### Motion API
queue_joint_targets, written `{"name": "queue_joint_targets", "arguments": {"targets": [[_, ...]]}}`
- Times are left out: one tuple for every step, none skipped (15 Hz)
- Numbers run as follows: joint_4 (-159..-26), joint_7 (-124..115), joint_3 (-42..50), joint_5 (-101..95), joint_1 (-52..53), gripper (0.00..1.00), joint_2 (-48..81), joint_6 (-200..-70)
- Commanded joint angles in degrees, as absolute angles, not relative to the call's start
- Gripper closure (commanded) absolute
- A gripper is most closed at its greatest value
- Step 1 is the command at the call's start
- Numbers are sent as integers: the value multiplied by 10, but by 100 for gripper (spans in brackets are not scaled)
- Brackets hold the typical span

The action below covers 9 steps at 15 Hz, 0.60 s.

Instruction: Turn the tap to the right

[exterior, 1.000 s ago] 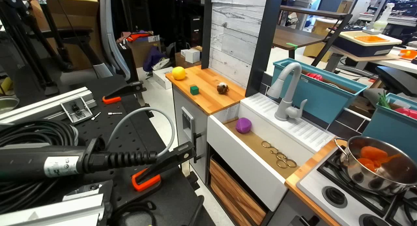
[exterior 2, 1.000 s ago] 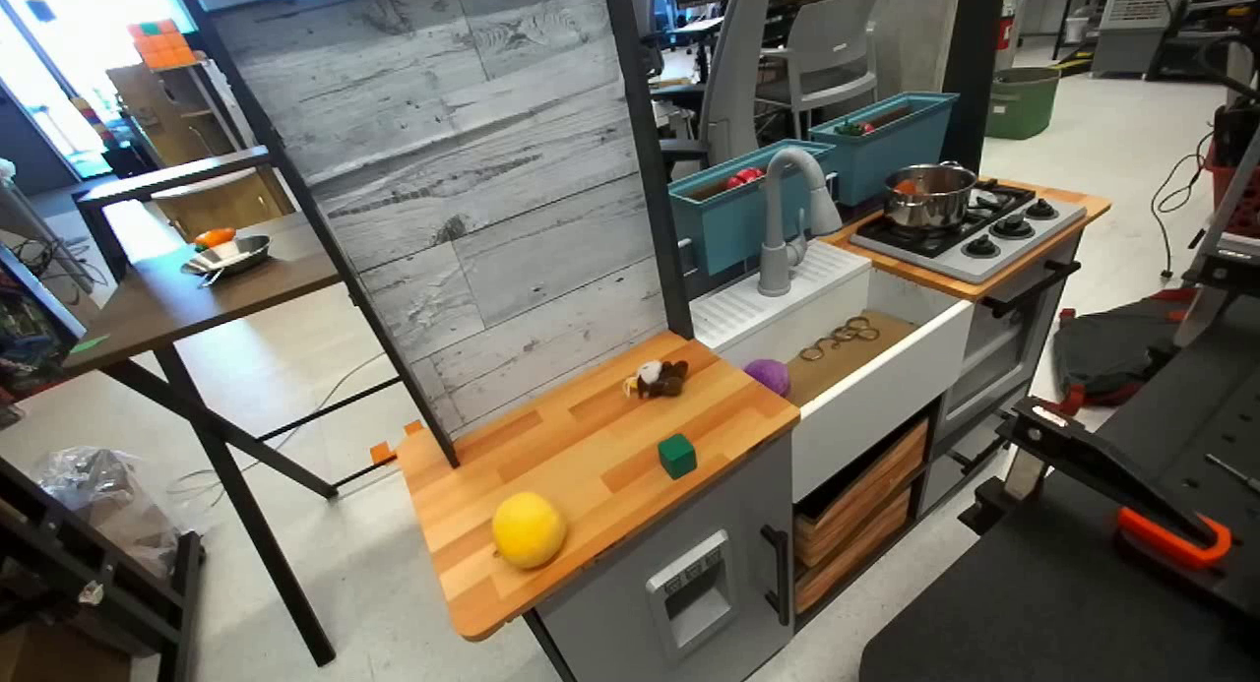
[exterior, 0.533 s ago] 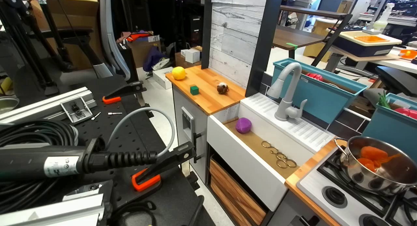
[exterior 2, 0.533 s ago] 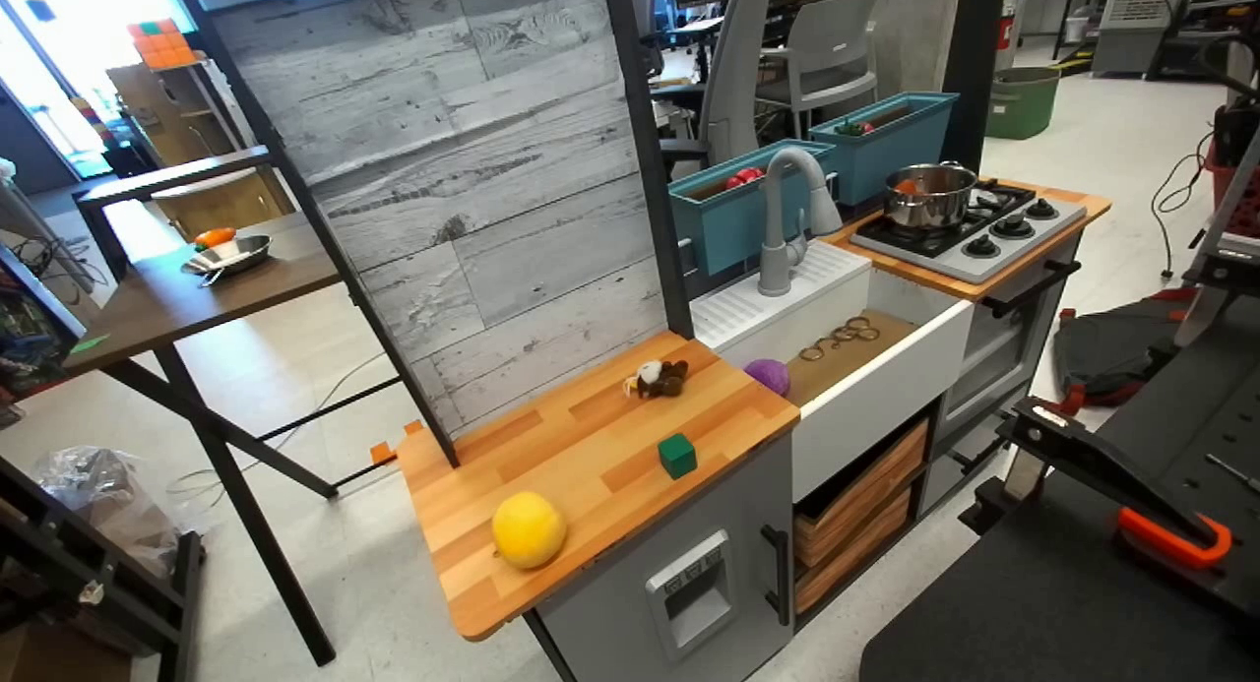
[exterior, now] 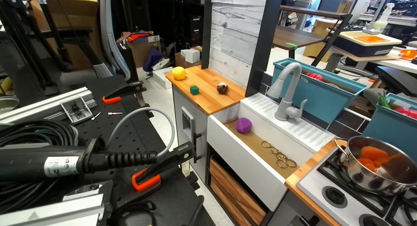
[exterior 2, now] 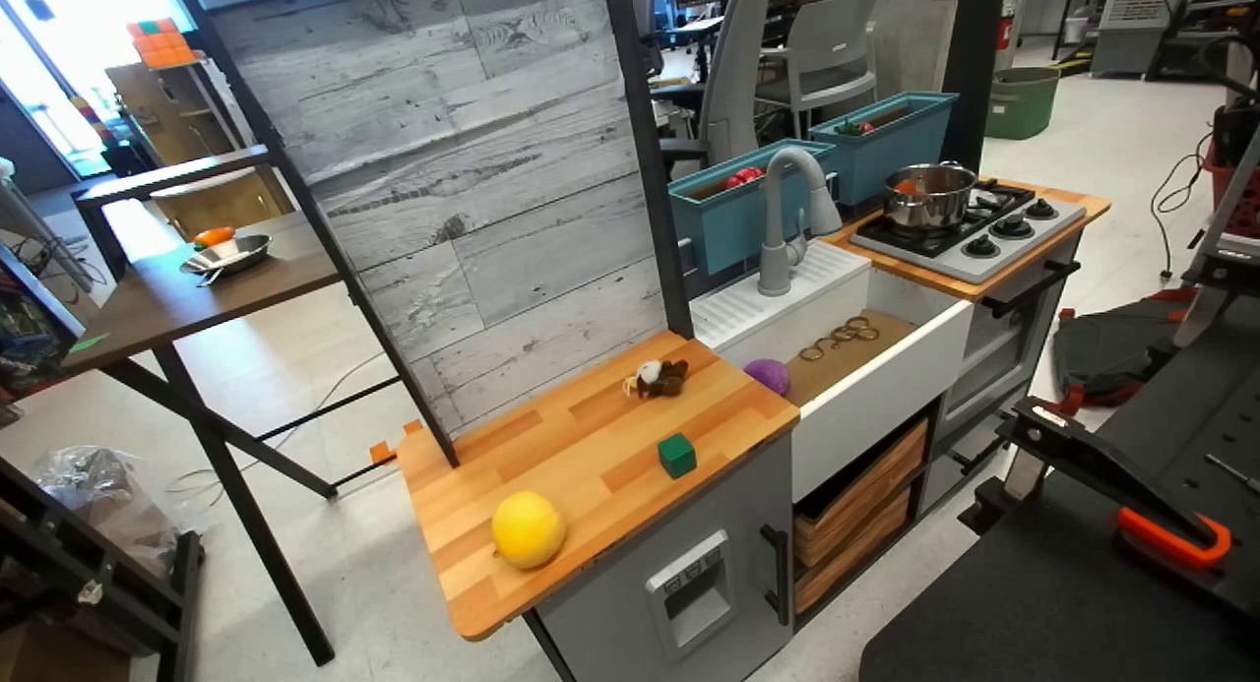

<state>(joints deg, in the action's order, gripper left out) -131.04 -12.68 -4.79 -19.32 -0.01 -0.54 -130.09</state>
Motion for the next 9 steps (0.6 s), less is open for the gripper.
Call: {"name": "queue_joint_targets", "arguments": {"targets": [[-1280, -193, -24, -261, 5, 0, 100, -1356], [-1273, -213, -13, -276, 10, 0, 126, -1371], [-1267, -233, -2, -291, 16, 0, 149, -1387], [-1260, -250, 9, -300, 23, 0, 171, -1400], [-1252, -269, 21, -307, 30, 0, 195, -1415], [-1241, -295, 33, -309, 38, 0, 219, -1435], [-1228, -320, 45, -307, 48, 0, 244, -1451], [-1214, -343, 56, -296, 59, 0, 269, -1468], [-1197, -365, 69, -291, 72, 0, 294, -1479]]}}
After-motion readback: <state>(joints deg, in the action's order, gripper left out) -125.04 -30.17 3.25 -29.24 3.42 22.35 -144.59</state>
